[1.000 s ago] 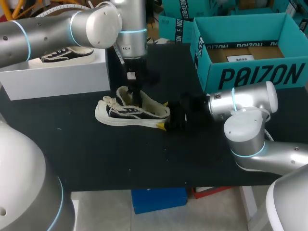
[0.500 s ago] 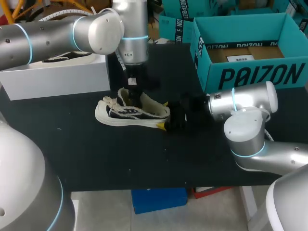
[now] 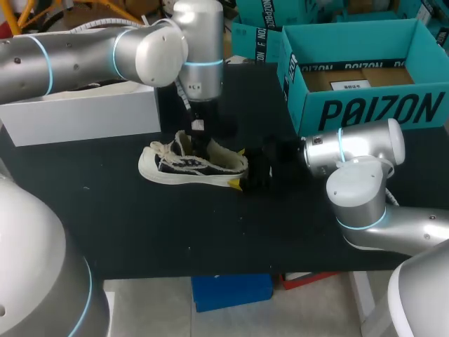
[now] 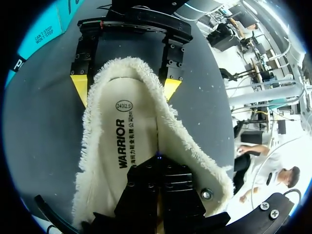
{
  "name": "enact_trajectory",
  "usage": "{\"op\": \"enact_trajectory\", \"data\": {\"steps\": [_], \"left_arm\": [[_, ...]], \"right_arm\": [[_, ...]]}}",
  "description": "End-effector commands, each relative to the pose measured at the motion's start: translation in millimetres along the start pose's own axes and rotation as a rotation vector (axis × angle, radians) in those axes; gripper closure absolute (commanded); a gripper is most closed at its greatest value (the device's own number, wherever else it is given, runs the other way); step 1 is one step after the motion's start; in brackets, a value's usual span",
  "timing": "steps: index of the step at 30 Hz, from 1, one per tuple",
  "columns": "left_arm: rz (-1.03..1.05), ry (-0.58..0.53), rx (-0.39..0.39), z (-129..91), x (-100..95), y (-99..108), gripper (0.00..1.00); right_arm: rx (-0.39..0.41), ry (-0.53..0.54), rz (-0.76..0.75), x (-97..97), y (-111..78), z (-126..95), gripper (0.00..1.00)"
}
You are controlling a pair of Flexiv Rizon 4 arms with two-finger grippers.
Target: Take the shoe out of the shoebox, open the shoe tongue, remove and reinsert the insole, then place the shoe into the shoebox
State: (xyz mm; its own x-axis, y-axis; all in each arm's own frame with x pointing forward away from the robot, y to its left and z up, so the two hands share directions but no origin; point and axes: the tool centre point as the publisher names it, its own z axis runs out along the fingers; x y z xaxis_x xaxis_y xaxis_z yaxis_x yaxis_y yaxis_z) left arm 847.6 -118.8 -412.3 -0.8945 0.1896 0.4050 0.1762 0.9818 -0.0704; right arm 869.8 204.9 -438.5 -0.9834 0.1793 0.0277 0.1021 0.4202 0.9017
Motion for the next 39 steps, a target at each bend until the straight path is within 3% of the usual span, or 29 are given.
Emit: {"op": "enact_trajectory", "data": {"steps": [1,13,21,39], "left_arm": [[-0.008,-0.028,-0.002,6,9.0,2,1.00],[0.031,-0.104,-0.004,-23,24.2,-4,1.00],[0.036,-0.115,-0.006,-20,31.0,-4,1.00],[-0.019,-0.132,-0.032,-16,12.2,9,1.00]], "right_arm": [[0.001,-0.001,0.002,-1.1,-0.4,1,1.00],[0.001,-0.001,0.002,-1.1,-0.4,1,1.00],[0.001,-0.001,0.002,-1.1,-0.4,1,1.00],[0.001,-0.001,0.002,-1.1,-0.4,1,1.00]]}}
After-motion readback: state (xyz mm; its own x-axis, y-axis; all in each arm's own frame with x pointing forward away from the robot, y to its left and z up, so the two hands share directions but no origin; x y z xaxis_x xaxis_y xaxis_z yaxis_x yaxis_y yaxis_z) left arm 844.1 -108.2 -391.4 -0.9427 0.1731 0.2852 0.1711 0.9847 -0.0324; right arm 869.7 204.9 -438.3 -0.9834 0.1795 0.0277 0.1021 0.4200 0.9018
